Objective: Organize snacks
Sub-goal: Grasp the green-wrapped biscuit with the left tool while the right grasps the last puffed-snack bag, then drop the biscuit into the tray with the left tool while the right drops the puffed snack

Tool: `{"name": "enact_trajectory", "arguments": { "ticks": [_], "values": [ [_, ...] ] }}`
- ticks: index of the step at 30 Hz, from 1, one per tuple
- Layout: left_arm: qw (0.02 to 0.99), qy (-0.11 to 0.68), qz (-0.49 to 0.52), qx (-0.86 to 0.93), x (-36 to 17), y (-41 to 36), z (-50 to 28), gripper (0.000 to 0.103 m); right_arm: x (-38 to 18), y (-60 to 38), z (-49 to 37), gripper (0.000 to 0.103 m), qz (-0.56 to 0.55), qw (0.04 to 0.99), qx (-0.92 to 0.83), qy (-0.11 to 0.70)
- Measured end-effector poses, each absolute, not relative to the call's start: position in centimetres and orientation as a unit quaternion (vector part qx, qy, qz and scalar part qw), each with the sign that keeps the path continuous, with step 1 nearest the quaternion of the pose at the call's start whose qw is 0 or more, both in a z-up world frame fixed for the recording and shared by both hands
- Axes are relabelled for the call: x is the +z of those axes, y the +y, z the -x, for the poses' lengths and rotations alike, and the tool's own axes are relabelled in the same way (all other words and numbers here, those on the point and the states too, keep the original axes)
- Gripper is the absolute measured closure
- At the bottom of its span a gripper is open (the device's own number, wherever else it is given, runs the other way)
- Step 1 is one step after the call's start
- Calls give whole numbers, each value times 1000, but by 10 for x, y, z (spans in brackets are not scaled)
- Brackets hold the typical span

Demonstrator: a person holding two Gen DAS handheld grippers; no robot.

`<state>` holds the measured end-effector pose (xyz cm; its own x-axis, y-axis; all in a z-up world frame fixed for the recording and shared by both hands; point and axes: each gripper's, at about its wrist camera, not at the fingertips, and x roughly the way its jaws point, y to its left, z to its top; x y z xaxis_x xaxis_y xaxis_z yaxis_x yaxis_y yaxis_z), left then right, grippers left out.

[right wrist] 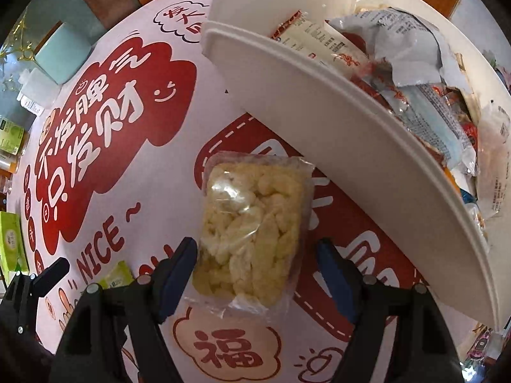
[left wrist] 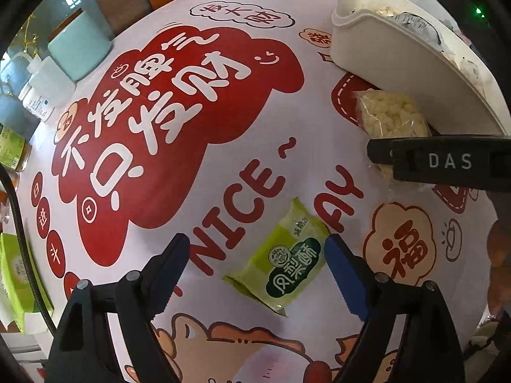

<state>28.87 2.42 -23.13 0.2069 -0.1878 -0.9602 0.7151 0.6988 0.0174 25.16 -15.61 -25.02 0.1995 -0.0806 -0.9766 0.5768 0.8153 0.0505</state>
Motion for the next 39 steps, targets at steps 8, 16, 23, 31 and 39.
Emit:
{"name": "enact_trajectory", "arguments": {
  "ticks": [8,16,23,31,39],
  "values": [
    [712,563,-256,-333,-236,21,-276,17,-254,-158,-257,23,-207,741,-216,601],
    [722,569,-242,-309,-240,22,-282,57,-254,-145,-257,29,-156,754,-207,604],
    [736,589,-207,-263,-232,35,-277,62,-245,-128,-239,47,-131,771,-161,602],
    [779,575,-128,-216,-176,71,-234,62,-202,-111,-191,47,-85,801,-88,586],
    [820,516,-70,-236,-84,52,-191,62,-123,-126,-154,47,-53,854,-64,514]
  ]
}}
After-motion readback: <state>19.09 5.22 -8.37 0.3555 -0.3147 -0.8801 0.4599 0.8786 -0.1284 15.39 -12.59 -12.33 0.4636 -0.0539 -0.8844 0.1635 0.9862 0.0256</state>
